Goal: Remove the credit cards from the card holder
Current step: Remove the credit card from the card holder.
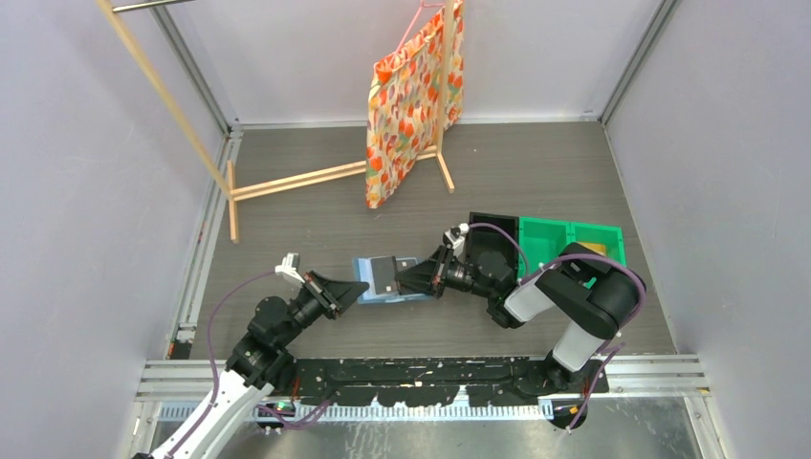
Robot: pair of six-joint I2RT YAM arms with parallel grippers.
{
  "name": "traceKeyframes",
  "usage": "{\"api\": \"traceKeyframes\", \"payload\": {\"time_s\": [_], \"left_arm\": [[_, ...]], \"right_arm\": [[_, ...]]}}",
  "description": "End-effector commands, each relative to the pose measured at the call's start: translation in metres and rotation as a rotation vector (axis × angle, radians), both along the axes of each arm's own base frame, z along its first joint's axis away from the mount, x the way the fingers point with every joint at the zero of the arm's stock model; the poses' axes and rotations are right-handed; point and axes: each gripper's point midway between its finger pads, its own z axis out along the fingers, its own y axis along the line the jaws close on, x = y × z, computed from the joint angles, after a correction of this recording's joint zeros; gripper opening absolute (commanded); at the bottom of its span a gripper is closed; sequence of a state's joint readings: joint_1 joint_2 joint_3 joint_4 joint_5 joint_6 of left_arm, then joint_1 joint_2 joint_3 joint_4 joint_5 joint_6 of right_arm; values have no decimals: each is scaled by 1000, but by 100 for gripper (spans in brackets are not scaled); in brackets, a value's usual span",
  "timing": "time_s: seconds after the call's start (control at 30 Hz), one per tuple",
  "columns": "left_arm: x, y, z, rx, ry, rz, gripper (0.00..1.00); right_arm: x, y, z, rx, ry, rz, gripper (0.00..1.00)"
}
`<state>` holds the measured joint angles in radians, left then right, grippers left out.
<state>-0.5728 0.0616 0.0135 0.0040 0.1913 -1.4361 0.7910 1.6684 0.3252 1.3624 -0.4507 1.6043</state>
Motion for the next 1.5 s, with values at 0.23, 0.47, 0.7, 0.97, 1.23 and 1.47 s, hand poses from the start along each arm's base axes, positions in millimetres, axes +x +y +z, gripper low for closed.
{"api": "traceKeyframes", "payload": {"time_s": [0.23, 0.47, 0.7, 0.97, 1.23, 1.47], "left_arm": [[4, 7, -6, 15, 5, 38, 1], [4, 7, -4, 12, 1, 40, 1], [4, 8, -10, 31, 14, 43, 0], [3, 10, -26, 87, 49, 47, 1], [-3, 10, -50, 171, 105, 13, 0], [-1, -3, -56, 208, 98, -62, 1]], "right_arm": [[2, -11, 5, 22, -47, -19, 1], [7, -18, -6, -5, -36, -47, 1], [9, -36, -19, -40, -29, -56, 1], [9, -48, -17, -48, -52, -49, 1], [10, -51, -2, -138, -125, -29, 1], [25, -91, 12, -479, -273, -97, 1]]}}
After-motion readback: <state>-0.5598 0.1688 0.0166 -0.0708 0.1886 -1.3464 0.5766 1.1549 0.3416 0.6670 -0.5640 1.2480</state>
